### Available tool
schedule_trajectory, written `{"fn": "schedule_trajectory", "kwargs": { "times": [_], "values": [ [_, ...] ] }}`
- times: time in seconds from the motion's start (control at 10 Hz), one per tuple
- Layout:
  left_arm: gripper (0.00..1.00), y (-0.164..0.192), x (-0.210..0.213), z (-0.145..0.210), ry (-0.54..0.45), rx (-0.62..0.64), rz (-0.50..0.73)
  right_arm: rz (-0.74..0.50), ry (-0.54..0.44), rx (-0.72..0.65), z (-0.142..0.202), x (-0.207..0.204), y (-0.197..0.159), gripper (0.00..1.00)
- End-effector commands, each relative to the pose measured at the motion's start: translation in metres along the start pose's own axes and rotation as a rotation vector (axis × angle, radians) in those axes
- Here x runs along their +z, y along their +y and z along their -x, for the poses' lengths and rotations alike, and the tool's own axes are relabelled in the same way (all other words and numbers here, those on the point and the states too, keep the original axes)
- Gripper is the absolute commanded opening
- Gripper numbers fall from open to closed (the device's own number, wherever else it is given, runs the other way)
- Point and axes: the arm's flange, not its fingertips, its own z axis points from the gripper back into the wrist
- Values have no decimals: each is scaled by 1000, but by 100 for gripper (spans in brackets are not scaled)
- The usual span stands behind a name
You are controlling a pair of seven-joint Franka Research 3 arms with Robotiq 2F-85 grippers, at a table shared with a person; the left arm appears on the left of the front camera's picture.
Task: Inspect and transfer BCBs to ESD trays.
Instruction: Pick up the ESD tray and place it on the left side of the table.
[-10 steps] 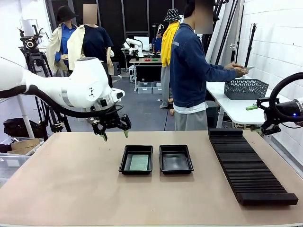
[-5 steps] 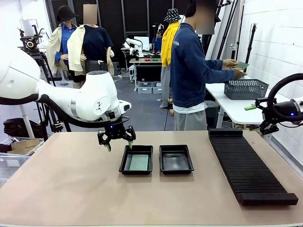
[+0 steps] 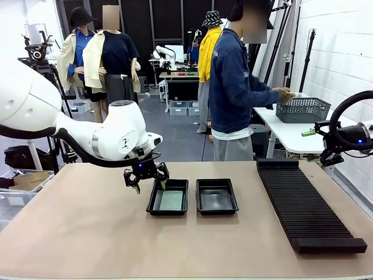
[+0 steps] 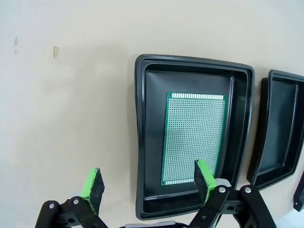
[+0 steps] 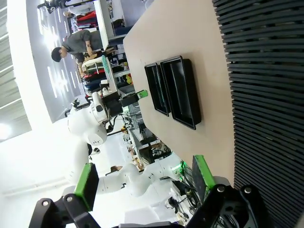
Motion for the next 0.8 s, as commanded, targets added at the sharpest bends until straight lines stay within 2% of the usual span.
{"fn": "schedule_trajectory", "kwargs": {
  "times": [0.0,0.5,0.7],
  "values": [
    [100,5,-7,-1,12,16,33,-4,0,-9,6,-2,1,100],
    [98,14,-29,-14,43,30,91,-4,0,-9,6,-2,1,100],
    [82,18,-32,-18,38,25,96,-4,0,-9,6,-2,1,100]
  ]
}}
